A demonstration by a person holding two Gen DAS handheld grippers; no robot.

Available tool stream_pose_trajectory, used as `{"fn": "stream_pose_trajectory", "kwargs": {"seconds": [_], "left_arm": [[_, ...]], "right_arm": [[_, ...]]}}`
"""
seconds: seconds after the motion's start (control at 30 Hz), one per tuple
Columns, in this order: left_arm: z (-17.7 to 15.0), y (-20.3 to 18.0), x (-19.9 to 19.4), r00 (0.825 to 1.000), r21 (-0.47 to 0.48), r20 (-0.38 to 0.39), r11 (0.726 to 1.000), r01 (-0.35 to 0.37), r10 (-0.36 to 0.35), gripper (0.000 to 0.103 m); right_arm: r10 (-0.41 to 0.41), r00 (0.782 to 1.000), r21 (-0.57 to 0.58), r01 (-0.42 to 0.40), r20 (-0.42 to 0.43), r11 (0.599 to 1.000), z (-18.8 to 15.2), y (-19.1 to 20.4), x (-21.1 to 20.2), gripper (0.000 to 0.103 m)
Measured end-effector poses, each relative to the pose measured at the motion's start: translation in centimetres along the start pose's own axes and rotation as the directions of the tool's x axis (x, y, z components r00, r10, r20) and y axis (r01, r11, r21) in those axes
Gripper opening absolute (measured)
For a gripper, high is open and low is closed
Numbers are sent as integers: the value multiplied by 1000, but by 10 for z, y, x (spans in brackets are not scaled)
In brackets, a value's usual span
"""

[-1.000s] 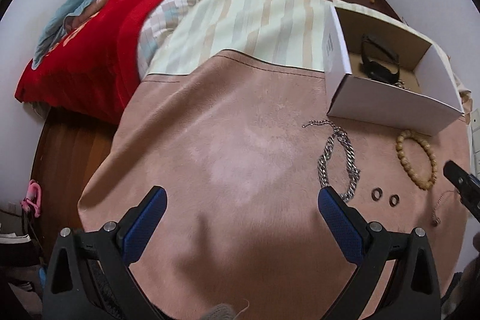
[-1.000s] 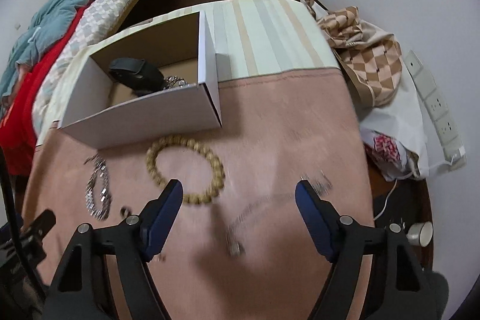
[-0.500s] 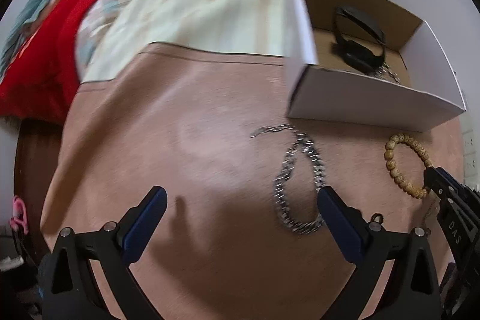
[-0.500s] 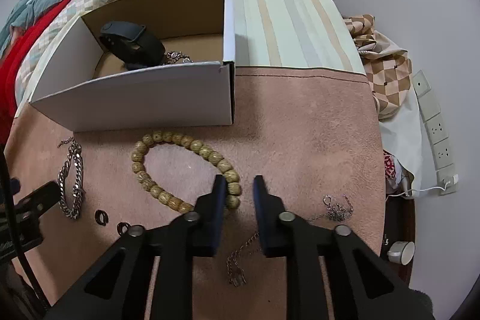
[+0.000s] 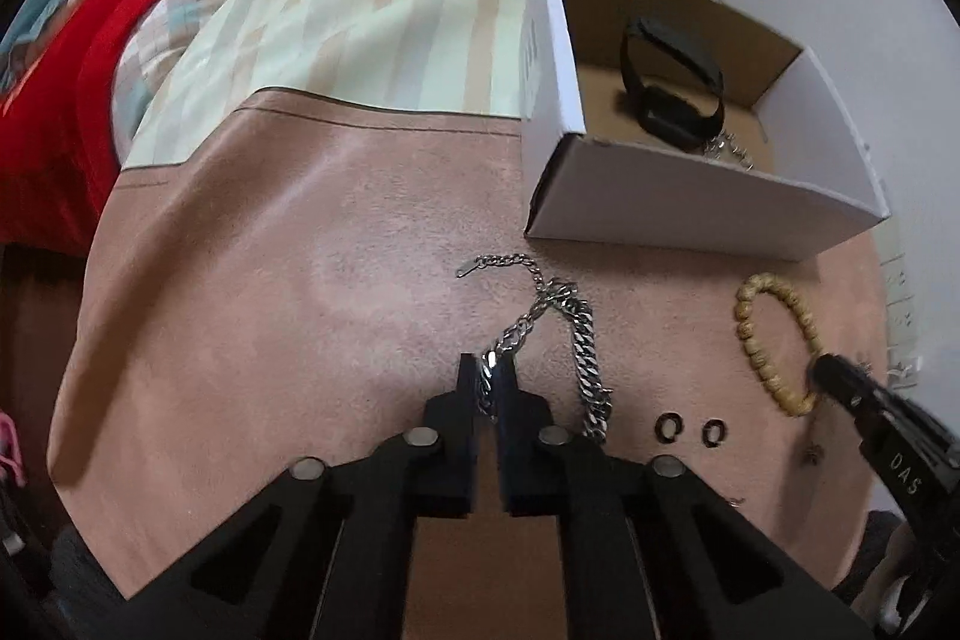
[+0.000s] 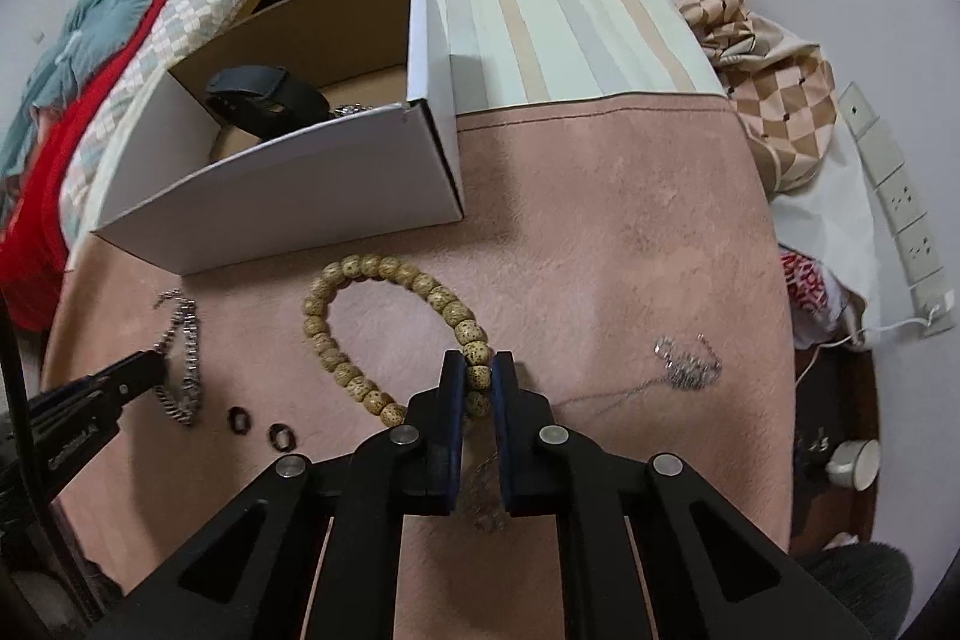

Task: Organize jewelry
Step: 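Grasp the wooden bead bracelet with the right tool while the left tool grasps the silver chain bracelet, then carry both bracelets into the white box and open both tools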

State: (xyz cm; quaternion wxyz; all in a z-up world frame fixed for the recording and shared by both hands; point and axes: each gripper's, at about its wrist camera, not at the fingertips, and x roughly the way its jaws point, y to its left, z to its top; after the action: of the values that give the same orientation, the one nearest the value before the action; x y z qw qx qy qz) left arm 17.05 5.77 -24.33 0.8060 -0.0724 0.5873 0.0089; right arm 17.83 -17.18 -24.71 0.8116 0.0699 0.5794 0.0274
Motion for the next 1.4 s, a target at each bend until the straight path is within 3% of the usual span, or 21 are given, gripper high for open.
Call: {"fn": "stream_pose_trajectory", "kwargs": {"seconds": [0.33, 0.53, 0.77, 0.97, 1.03, 1.13, 1.27, 1.4], "left_arm": [[3, 10, -47, 994, -5, 81, 997, 72, -72, 2], [22, 8, -72, 986, 11, 122, 994, 113, -113, 2], [46, -5, -123, 957, 51, 203, 979, 199, -205, 2], [85, -27, -145, 934, 108, 255, 967, 229, -250, 2], [97, -32, -140, 935, 119, 258, 968, 220, -244, 2], [116, -39, -115, 950, 129, 237, 976, 176, -203, 2], [135, -37, -67, 975, 115, 147, 982, 152, -168, 2], [141, -33, -31, 986, 101, 65, 984, 145, -152, 2]], "right_arm": [[102, 993, -9, -102, 66, 995, 2, 10, -44, 9], [149, 981, -40, -145, 121, 989, 15, 20, -79, 9], [246, 955, -46, -242, 165, 969, 46, 22, -125, 9], [260, 942, -96, -244, 212, 965, 91, 31, -149, 9], [238, 946, -114, -217, 218, 969, 108, 35, -145, 9], [213, 957, -117, -193, 196, 974, 132, 38, -126, 9], [178, 974, -118, -163, 138, 980, 158, 37, -89, 9], [167, 983, -109, -158, 78, 981, 175, 37, -57, 9]]}}
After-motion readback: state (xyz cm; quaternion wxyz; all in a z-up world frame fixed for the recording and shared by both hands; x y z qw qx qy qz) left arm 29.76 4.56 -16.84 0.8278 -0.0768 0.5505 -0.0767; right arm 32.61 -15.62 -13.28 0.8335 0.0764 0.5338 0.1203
